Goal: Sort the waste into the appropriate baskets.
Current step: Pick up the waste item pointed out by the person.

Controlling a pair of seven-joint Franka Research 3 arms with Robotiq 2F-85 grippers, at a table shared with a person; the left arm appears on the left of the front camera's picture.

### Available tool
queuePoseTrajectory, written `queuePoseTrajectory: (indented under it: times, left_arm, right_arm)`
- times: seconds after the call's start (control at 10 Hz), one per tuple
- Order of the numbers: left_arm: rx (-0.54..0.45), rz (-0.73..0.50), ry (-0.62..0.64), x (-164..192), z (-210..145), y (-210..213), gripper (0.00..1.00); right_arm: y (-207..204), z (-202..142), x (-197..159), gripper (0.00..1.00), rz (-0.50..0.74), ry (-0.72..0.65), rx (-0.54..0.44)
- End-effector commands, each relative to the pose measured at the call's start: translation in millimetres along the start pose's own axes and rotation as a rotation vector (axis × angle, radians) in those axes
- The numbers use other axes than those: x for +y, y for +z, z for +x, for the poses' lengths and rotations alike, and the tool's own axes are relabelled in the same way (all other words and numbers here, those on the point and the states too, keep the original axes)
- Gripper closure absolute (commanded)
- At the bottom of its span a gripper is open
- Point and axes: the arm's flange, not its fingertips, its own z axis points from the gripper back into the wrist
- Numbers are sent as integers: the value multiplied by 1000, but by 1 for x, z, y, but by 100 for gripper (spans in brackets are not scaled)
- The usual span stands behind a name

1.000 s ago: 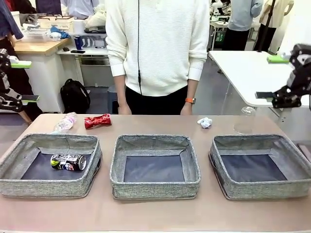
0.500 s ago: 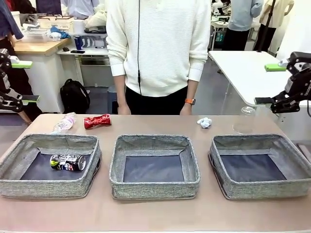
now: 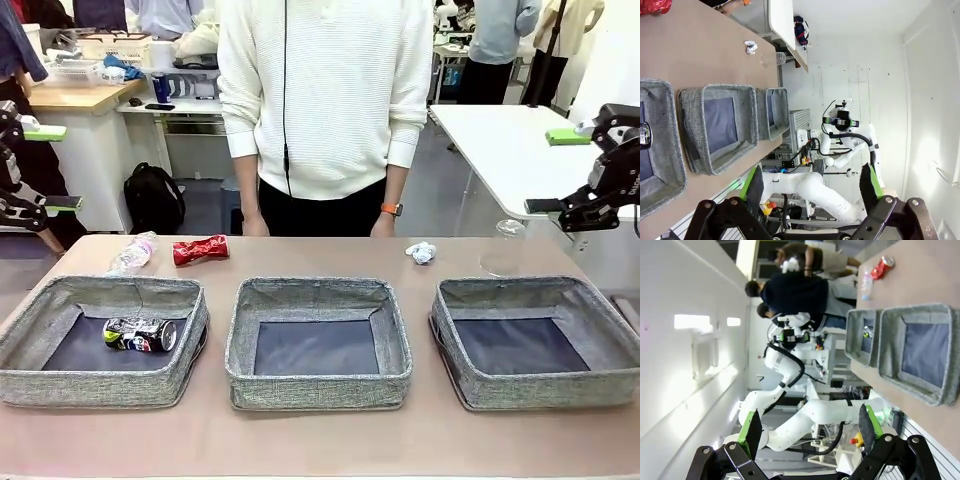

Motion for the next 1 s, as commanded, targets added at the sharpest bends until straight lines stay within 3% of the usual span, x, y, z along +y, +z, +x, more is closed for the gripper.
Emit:
queuePoseTrajectory:
  times: [0.0,0.9]
  left_arm:
    - [3,-2,-3,-2,-2,2,0]
    - [3,-2,-3,-2,-2,2,0]
  right_arm:
    - [-1,1,4,0,27,-3,-7]
    - [-1,1,4,0,27,-3,-7]
